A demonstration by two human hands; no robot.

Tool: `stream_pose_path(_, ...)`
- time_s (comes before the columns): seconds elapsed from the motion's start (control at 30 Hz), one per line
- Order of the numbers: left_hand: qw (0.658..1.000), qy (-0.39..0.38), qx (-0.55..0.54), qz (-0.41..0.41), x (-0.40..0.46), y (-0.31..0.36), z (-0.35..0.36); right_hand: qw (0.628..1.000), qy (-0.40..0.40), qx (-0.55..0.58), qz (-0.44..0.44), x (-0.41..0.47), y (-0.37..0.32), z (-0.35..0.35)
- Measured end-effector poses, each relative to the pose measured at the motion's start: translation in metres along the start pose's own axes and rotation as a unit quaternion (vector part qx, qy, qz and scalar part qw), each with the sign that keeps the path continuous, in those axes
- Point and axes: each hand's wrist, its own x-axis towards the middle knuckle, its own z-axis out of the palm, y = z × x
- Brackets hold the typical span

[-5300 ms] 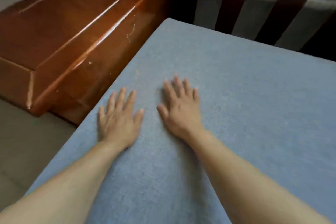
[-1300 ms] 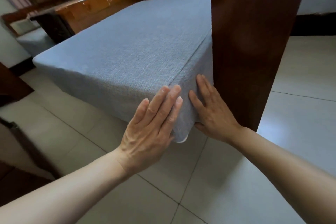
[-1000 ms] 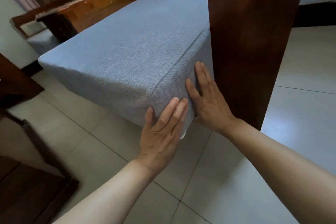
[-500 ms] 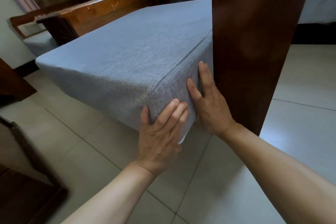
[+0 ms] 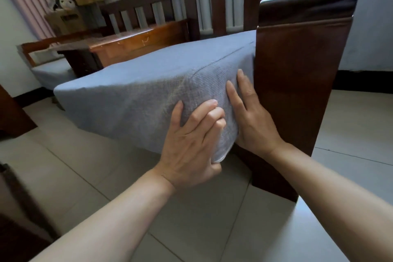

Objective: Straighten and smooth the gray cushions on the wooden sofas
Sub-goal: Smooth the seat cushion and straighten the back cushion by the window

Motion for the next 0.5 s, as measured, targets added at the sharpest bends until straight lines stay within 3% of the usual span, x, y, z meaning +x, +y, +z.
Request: stream_pose_path(0.5,1.0,-0.013,-0.021,0.016,0.056,-0.048,-0.037,0.999,-0.024,-0.012,0.025,0.065,-0.007,-0.042)
